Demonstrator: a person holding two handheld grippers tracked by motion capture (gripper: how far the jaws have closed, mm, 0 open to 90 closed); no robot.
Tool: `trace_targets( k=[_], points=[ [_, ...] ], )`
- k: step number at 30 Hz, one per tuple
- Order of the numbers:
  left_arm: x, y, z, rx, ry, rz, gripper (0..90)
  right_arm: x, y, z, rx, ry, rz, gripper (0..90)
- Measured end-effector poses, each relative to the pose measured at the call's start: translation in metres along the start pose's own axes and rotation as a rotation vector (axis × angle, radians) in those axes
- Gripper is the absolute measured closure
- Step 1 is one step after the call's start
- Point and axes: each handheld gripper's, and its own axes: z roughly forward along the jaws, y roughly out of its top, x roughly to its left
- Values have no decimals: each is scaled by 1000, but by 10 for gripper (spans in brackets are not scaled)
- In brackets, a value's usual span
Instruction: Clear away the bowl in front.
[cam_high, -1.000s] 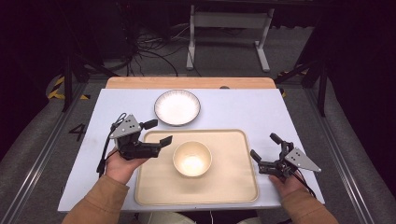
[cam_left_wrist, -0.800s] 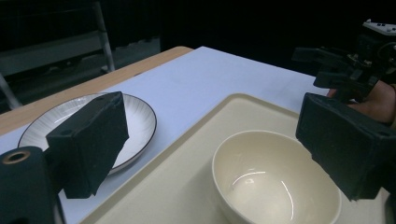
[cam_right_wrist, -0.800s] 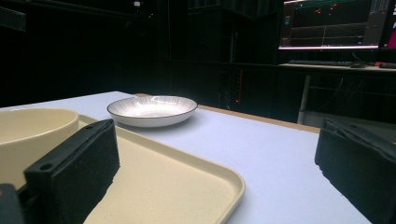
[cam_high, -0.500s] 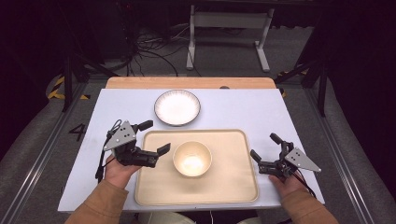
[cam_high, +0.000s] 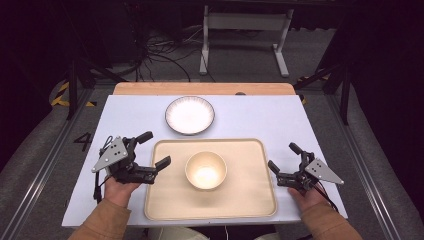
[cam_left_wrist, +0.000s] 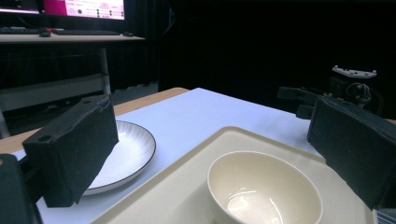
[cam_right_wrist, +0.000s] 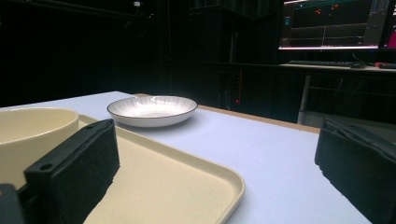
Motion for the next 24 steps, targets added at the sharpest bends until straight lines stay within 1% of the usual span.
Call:
trace_targets(
  k=[3, 8, 10, 15, 18, 21, 24],
  points=[
    [2, -2, -6, 5, 17, 5, 27, 0, 0, 0, 0, 0, 0, 1],
    [6, -7, -17, 17, 30, 2, 26, 0, 0, 0, 0, 0, -1, 1],
    [8, -10, -22, 21, 43, 8, 26, 0, 0, 0, 0, 0, 0, 1],
    [14, -18, -34, 31, 66, -5, 26, 0, 0, 0, 0, -1, 0, 1],
    [16, -21, -38, 34, 79, -4, 26, 0, 0, 0, 0, -1, 1, 1],
    [19, -25, -41, 49, 87, 4, 26, 0, 0, 0, 0, -1, 0, 1],
    [21, -30, -43, 61, 97, -3, 26, 0, 0, 0, 0, -1, 1, 1]
  ],
)
